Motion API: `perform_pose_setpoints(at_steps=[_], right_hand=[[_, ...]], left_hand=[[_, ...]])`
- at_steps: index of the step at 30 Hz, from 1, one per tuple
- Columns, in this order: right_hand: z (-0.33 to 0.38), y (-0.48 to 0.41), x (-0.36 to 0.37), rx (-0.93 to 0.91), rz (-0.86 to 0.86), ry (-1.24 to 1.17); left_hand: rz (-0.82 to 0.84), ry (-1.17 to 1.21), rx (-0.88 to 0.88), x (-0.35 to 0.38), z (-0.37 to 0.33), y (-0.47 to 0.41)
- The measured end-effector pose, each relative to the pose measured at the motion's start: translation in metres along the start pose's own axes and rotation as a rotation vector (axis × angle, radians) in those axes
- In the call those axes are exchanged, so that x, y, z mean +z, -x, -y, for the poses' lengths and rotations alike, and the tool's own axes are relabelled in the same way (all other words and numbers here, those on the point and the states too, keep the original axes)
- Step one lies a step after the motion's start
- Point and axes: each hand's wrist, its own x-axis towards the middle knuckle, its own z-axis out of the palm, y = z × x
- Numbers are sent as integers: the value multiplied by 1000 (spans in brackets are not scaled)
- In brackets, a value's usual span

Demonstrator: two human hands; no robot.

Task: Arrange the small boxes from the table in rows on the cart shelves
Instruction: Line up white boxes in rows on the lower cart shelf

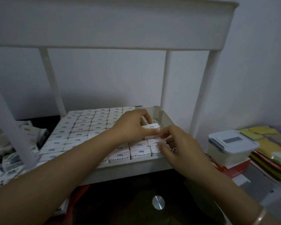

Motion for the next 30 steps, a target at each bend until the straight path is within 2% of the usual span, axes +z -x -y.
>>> perform_pose_setpoints(at_steps=[2,5,11,17,22,26,30], right_hand=[[1,1,-1,20,-51,-42],[4,3,-1,-6,-74,17],[18,3,6,-73,-173,95],[77,10,33,-254,-270,-61],[161,21,71,-498,-151,-239],[233,34,110,-711,11,-303],[290,45,146,-832,191,-343]], left_hand=[[-1,-106,46,-1,1,0],[52,-223,72,1,2,0],[56,-198,55,-1,4,11],[-254,-115,13,-48,20,106],[-471,-28,-155,-82,56,247],[-611,-100,-313,-98,92,335],[-751,-206,-491,-109,116,400]])
